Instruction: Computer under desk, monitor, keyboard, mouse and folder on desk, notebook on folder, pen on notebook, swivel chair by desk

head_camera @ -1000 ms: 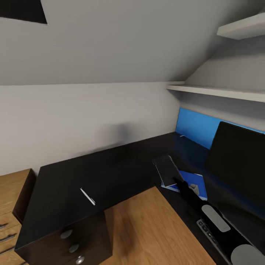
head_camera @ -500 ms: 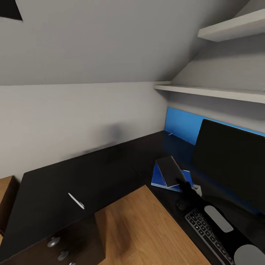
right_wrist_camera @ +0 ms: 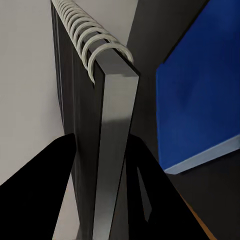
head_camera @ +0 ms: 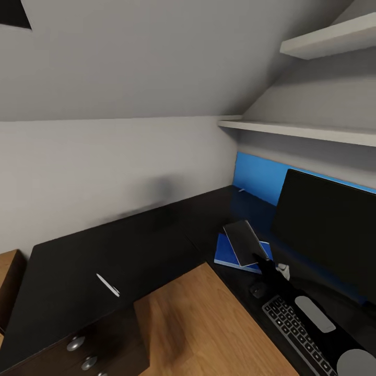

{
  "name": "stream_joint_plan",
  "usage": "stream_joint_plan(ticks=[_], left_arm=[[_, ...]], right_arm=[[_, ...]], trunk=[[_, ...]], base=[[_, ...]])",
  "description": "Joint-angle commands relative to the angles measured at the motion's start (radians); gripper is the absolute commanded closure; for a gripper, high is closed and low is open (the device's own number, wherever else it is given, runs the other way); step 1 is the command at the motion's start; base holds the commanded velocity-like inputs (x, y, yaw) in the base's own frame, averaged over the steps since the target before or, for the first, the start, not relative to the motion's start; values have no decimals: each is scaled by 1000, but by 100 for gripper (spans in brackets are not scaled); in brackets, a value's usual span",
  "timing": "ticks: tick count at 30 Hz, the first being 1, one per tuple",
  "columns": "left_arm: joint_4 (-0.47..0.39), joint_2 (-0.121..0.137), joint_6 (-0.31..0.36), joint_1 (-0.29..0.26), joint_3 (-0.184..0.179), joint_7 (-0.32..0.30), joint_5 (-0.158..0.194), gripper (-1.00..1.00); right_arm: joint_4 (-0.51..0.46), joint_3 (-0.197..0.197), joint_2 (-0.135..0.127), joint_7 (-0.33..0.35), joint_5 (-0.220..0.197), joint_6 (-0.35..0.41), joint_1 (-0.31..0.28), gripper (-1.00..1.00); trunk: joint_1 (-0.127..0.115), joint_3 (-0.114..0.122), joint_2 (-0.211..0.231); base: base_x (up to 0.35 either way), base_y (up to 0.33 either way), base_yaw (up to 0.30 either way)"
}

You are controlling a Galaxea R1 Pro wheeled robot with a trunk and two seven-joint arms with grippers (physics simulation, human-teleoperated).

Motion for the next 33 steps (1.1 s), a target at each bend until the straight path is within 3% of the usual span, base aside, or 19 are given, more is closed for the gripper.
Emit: stream_joint_plan(ticks=[1,17,33], left_arm=[[1,1,-3,-1,-9,-1,10,-100],[6,1,-3,-1,-9,-4,10,-100],[6,1,-4,-1,-8,-4,10,-100]], right_arm=[[1,4,-1,2,-10,2,-1,100],[4,5,0,2,-8,-2,-1,100],[32,2,39,-6,-8,-82,-1,100]], trunk=[[0,-1,-1],[0,-1,-1],[0,-1,-1]], base=[[0,0,0],[0,0,0],[143,0,0]])
